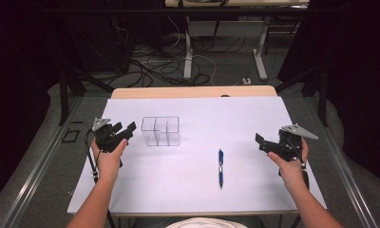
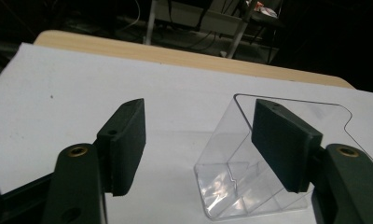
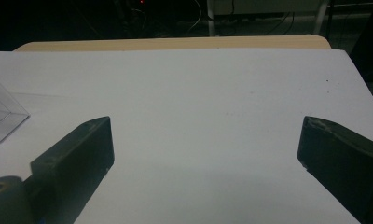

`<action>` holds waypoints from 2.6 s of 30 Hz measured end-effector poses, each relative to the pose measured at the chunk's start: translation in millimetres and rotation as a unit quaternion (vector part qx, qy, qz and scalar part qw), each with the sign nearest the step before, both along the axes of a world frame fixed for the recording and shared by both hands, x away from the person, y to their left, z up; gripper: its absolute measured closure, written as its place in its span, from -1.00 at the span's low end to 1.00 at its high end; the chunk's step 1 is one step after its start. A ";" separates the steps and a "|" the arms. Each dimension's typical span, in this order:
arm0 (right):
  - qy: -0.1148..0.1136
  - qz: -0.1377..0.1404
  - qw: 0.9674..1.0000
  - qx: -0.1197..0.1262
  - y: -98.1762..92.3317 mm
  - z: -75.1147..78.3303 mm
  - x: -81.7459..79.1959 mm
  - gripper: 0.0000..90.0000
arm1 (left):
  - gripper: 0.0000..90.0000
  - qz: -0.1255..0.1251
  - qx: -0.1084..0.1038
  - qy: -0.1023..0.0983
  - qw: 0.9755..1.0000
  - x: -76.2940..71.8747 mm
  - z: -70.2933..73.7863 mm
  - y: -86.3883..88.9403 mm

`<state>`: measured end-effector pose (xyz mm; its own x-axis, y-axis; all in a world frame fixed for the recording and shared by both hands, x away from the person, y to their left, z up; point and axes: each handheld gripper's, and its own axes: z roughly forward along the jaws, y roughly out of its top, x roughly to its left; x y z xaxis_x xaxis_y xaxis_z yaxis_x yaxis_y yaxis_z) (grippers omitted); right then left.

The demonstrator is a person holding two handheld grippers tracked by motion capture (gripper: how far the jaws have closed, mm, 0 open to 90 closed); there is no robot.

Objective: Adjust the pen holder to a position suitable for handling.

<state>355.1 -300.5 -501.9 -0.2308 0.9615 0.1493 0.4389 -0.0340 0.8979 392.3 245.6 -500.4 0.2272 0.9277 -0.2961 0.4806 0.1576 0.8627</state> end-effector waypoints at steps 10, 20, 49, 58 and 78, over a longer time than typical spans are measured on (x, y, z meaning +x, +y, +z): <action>0.003 0.007 1.000 -0.002 1.1 -1.8 0.6 -0.90 | -0.04 0.002 -0.074 0.066 0.995 13.7 -4.5 -2.7; 0.009 0.005 1.000 0.004 2.0 -3.1 0.5 -0.88 | 0.20 0.004 -0.102 0.091 0.991 19.2 -8.1 -6.8; 0.020 0.011 1.000 0.009 3.7 -10.1 3.3 -0.85 | 1.00 -0.010 -0.155 0.118 0.981 29.0 -26.9 -13.1; 0.018 0.009 1.000 0.012 4.4 -10.9 3.3 -0.85 | 1.00 -0.013 -0.148 0.123 0.981 28.2 -28.3 -15.9; 0.025 0.013 1.000 0.010 5.7 -10.8 3.0 -0.85 | 1.00 -0.026 -0.144 0.114 0.983 33.5 -24.8 -39.3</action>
